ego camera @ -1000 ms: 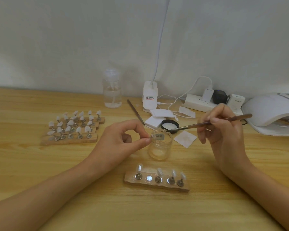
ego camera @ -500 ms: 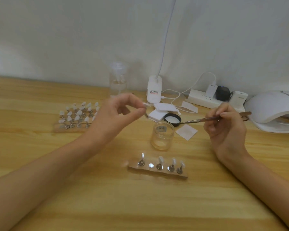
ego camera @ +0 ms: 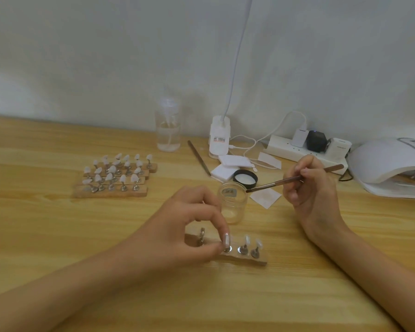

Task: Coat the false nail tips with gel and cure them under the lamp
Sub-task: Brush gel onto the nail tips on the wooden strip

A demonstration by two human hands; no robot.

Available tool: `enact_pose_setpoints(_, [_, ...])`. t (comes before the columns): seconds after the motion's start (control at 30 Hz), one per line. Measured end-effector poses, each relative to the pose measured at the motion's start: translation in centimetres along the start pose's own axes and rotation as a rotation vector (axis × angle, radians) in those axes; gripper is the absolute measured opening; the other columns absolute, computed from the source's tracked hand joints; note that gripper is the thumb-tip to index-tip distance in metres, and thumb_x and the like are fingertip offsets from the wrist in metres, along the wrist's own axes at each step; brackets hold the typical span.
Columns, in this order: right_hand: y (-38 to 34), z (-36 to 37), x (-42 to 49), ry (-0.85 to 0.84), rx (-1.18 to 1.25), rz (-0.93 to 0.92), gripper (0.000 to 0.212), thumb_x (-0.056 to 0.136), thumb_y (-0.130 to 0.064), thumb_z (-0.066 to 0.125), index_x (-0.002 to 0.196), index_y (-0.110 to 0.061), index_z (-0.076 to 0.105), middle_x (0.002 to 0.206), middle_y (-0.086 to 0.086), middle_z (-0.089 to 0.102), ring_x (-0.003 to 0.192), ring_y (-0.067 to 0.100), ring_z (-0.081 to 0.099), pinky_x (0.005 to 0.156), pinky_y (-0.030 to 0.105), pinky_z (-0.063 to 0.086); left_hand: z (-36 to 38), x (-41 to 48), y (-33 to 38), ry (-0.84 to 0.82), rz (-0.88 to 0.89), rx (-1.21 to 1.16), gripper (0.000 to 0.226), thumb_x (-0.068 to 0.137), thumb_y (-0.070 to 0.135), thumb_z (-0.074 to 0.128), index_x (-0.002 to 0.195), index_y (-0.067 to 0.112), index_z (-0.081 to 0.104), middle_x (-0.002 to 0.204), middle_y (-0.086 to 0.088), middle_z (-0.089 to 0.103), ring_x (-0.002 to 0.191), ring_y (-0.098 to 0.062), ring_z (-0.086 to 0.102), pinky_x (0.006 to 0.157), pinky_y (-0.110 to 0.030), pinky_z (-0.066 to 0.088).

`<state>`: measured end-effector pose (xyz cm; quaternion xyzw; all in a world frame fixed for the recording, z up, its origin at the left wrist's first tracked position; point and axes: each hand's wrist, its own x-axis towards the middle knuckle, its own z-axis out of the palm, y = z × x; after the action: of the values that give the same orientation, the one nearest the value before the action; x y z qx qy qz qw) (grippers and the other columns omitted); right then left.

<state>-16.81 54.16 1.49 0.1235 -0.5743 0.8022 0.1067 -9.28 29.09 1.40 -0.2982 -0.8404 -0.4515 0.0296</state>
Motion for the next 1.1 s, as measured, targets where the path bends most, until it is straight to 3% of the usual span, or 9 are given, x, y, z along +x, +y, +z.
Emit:
enact_pose_setpoints(0.13, [0.1, 0.0, 0.2, -0.003, -0.005, 0.003, 0.029, 0.095, 0.003, 0.031, 0.078, -0.012, 0.047, 0.059, -0.001, 0.054, 0.049, 0.009, 0.047, 0.042, 0.018, 0.038, 0.2, 0.0, -0.7, 0.004, -0.045, 0.044, 0.019, 0.078, 0.017, 0.079, 0.077, 0.035, 0.072, 0.097, 0.018, 0.055, 0.1, -0.009, 0.05, 0.076, -0.01, 0.038])
enact_pose_setpoints(0.3, [0.1, 0.0, 0.1, -0.011, -0.007, -0.001, 0.027, 0.095, 0.004, 0.031, 0.079, -0.012, 0.046, 0.059, -0.002, 0.054, 0.048, 0.008, 0.047, 0.041, 0.018, 0.037, 0.4, 0.1, -0.9, 0.007, -0.114, 0.025, 0.016, 0.08, 0.018, 0.078, 0.078, 0.033, 0.072, 0.096, 0.021, 0.055, 0.1, -0.005, 0.051, 0.076, -0.011, 0.039])
enact_pose_setpoints(0.6, [0.1, 0.1, 0.0, -0.006, -0.017, 0.013, 0.028, 0.096, 0.002, 0.032, 0.079, -0.012, 0.048, 0.059, 0.0, 0.054, 0.049, 0.008, 0.048, 0.041, 0.018, 0.038, 0.1, -0.3, -1.0, -0.05, -0.135, -0.015, 0.011, 0.083, 0.023, 0.072, 0.08, 0.032, 0.068, 0.087, 0.012, 0.066, 0.084, -0.017, 0.058, 0.072, -0.025, 0.047])
enact_pose_setpoints(0.87, [0.1, 0.0, 0.0, 0.009, 0.014, 0.032, 0.028, 0.097, -0.001, 0.032, 0.079, -0.014, 0.049, 0.06, -0.003, 0.053, 0.051, 0.007, 0.049, 0.042, 0.017, 0.038, 0.0, -1.4, -1.1, 0.02, -0.156, 0.011, 0.012, 0.081, 0.019, 0.074, 0.079, 0.029, 0.069, 0.086, 0.011, 0.063, 0.074, -0.005, 0.055, 0.063, -0.009, 0.039])
enact_pose_setpoints(1.1, [0.2, 0.0, 0.0, 0.011, 0.01, 0.043, 0.029, 0.097, -0.002, 0.034, 0.077, -0.014, 0.052, 0.063, 0.0, 0.054, 0.052, 0.008, 0.05, 0.04, 0.016, 0.038, 0.1, -1.7, -1.2, 0.069, -0.162, 0.047, 0.014, 0.081, 0.016, 0.074, 0.079, 0.029, 0.067, 0.085, 0.011, 0.064, 0.077, -0.007, 0.057, 0.064, -0.011, 0.041])
